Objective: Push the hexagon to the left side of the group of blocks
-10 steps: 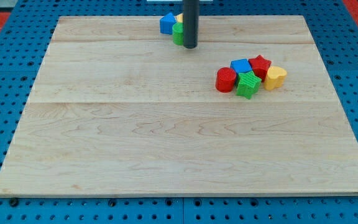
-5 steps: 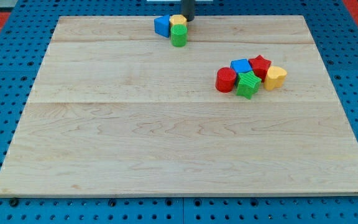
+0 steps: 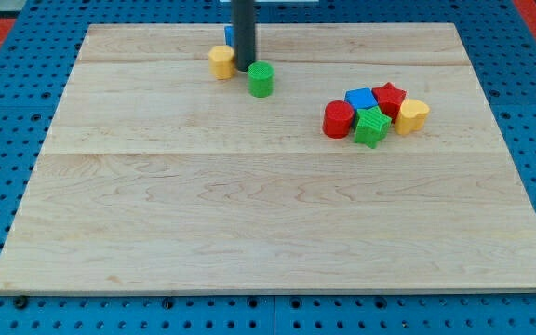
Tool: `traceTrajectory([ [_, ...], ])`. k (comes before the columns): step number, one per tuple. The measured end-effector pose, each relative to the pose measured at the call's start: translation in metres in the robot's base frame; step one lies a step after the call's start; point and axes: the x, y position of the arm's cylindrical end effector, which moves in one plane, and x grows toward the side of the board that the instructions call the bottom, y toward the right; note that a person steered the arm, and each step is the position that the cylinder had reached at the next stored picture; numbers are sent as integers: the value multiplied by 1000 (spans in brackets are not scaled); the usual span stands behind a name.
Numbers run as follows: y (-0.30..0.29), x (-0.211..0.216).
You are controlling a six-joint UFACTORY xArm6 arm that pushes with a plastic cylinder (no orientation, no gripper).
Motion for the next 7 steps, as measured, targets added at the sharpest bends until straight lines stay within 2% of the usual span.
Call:
traceTrajectory([
  [1,44,-5],
  [2,10,-22],
  [3,-53,-29],
  [4,-102,23],
  [5,-102,57],
  [7,-63,44],
])
